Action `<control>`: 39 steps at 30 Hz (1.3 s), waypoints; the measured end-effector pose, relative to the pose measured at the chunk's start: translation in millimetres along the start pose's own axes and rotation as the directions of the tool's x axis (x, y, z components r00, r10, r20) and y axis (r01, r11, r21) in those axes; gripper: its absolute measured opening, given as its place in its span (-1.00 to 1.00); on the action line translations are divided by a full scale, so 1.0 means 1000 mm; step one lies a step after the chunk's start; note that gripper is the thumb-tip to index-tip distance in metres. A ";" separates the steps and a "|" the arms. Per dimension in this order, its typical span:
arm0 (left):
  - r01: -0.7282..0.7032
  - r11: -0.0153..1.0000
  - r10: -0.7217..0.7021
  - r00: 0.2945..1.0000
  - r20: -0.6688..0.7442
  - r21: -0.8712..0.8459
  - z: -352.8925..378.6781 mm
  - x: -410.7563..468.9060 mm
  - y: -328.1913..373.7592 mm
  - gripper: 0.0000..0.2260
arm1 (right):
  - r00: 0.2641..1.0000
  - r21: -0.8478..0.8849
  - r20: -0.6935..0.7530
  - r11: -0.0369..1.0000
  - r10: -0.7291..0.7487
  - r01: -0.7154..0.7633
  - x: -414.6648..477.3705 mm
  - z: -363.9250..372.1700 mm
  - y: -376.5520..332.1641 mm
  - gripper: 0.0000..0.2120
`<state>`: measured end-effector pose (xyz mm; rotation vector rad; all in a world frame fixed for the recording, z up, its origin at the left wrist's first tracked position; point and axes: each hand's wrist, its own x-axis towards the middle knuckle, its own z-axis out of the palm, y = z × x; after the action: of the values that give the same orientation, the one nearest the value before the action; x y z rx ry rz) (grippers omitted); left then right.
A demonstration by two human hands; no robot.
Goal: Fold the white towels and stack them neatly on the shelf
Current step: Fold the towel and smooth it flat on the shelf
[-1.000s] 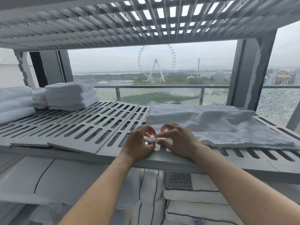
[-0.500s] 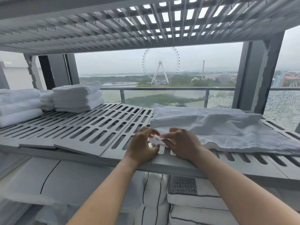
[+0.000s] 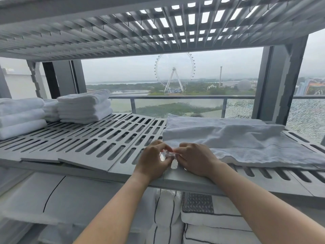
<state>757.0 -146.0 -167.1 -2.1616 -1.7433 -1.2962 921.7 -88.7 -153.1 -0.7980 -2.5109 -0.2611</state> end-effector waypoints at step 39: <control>0.138 0.984 -0.138 0.990 -0.010 0.111 0.005 0.007 -0.003 -0.97 | 0.972 -0.017 -0.025 0.972 0.232 -0.233 -0.056 -0.028 0.047 -0.75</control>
<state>757.5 -136.8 -167.3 -2.0113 -1.9459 -1.1965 999.7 -86.8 -155.3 -1.0810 -2.3690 -0.2134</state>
